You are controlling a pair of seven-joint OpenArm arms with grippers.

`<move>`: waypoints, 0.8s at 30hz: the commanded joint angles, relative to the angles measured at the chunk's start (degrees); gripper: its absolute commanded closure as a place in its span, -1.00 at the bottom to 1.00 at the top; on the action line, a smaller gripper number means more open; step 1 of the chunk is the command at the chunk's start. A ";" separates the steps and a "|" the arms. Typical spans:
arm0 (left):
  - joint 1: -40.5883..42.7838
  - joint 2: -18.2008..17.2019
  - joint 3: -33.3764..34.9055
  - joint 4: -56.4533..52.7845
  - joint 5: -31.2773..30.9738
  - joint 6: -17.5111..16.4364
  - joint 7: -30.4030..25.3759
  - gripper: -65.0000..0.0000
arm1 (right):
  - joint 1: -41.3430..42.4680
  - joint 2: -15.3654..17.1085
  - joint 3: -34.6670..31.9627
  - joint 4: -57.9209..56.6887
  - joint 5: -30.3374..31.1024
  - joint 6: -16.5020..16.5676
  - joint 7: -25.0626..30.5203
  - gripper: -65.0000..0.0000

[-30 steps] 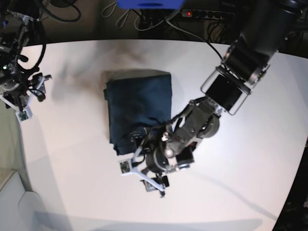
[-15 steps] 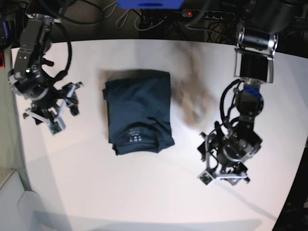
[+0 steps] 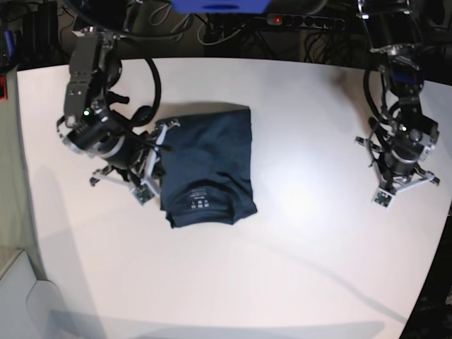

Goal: Layout the t-shirt on the table in an organized manner, then fold the t-shirt properly
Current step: 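Tuck the shirt's side edge with the right gripper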

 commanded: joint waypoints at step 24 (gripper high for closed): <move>19.93 2.84 -14.72 10.77 -0.92 -0.08 -1.17 1.00 | -13.35 3.76 -1.27 4.49 0.84 0.21 15.31 1.00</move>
